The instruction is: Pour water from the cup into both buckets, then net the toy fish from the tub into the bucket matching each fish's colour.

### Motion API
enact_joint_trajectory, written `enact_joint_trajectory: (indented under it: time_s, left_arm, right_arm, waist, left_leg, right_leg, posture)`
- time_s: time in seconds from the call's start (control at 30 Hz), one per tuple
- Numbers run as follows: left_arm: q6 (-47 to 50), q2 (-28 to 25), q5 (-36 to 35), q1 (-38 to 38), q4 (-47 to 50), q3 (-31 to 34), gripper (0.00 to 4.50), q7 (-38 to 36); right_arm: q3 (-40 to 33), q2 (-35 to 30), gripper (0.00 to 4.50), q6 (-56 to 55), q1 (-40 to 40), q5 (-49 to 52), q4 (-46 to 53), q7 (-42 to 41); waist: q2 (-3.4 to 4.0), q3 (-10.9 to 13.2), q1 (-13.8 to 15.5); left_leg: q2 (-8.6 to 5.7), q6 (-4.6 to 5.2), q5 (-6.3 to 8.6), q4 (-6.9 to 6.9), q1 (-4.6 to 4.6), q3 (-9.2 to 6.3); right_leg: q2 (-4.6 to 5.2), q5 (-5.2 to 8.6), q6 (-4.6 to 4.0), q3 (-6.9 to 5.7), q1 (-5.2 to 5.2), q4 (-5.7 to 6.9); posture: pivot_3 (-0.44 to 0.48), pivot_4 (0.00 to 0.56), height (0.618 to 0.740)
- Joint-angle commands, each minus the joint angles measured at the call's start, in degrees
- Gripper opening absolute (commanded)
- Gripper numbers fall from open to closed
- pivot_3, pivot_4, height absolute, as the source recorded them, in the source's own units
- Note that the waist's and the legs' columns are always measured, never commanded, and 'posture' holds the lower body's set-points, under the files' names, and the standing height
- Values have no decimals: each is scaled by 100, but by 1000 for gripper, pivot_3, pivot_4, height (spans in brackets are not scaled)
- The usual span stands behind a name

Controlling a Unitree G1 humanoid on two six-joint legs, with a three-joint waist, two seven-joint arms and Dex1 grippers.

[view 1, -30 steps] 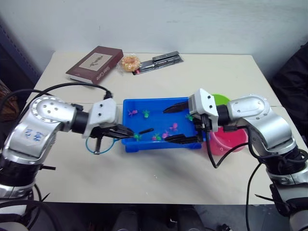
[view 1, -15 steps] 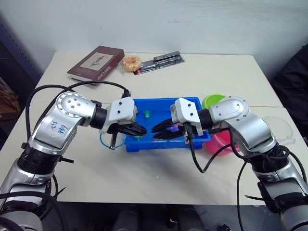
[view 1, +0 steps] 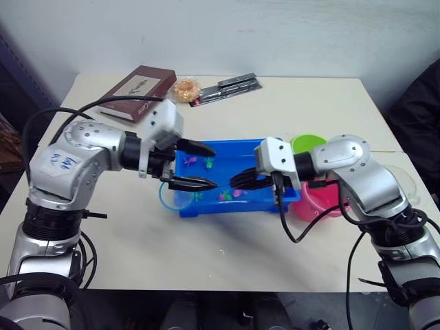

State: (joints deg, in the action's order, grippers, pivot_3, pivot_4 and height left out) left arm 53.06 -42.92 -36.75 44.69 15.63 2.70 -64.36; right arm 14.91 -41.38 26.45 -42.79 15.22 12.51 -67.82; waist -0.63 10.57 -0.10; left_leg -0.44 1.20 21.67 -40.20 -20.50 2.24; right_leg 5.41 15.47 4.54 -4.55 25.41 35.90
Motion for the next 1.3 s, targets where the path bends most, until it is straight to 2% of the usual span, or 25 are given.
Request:
enact_joint_trajectory:
  time_s: [0.03, 0.1, 0.2, 0.33, 0.43, 0.57, 0.93, 1.13, 1.3]
  left_arm:
    - [334, -183, -508, -531, 534, 669, 4455, 307]
    - [185, -338, -462, -1067, 821, 854, 4455, 392]
    - [182, -181, -556, -1527, 1236, 1222, 4455, 1022]
    - [302, -53, -999, -1707, 1546, 1541, 4455, 1422]
    - [267, -169, -1007, -1921, 1533, 1517, 4455, 1498]
    - [54, -424, -857, -2118, 1456, 1392, 4455, 1393]
    - [-188, -635, -993, -2337, 1432, 1512, 4455, 1504]
    - [-311, -678, -938, -2361, 1376, 1437, 4455, 1514]
    - [-400, -679, -897, -2480, 1392, 1411, 4455, 1536]
  right_arm:
    - [-622, -411, 0, 19, 284, -112, 255, 324]
    - [-904, -657, 0, -204, 523, -301, 183, 552]
    - [-1403, -913, 0, -689, 922, -681, -283, 1084]
    - [-1187, -1225, 0, -1998, 1171, -1584, -890, 1469]
    - [-768, -1206, 0, -3096, 1100, -2471, -1539, 2002]
    - [-564, -1104, 0, -3775, 949, -2917, -2048, 2294]
    - [-411, -1250, 0, -4801, 830, -3391, -2448, 2154]
    - [-455, -1228, 0, -4788, 925, -3214, -2411, 1766]
    - [-604, -1215, 0, -4277, 1077, -2716, -2200, 1258]
  waist:
    - [0, 0, -3]
    - [0, 0, -1]
    - [-1, 0, 12]
    - [-1, -1, 22]
    - [0, -1, -27]
    - [0, 0, -51]
    - [2, 1, -14]
    - [2, 1, -14]
    - [2, 1, -12]
  left_leg:
    - [0, 0, 0, 1, 2, 0]
    - [0, -1, 0, 3, 3, 1]
    - [0, -5, -2, 3, 8, 2]
    - [-2, -4, -3, -5, 10, 2]
    - [-3, -9, -5, 2, 20, 7]
    - [0, -20, -12, 8, 30, 17]
    - [0, -23, -14, 7, 30, 14]
    - [0, -23, -14, 7, 30, 14]
    - [1, -23, -14, 7, 30, 13]
  right_leg:
    - [2, 0, 0, 0, -1, 0]
    - [1, 0, 0, 2, -1, -1]
    - [1, 0, 0, 5, -4, 0]
    - [2, -2, 1, 8, -12, -5]
    - [1, -2, 1, 11, -15, -4]
    - [-4, 2, -6, 16, -13, -4]
    - [-2, 2, -8, 16, -13, -6]
    - [-2, 2, -8, 15, -14, -6]
    - [-2, 1, -8, 15, -14, -5]
  posture:
    - [0, 150, 740]
    - [0, 150, 740]
    - [0, 150, 740]
    - [0, 150, 740]
    - [0, 150, 740]
    - [0, 150, 740]
    - [0, 150, 740]
    - [0, 150, 740]
    - [0, 150, 740]
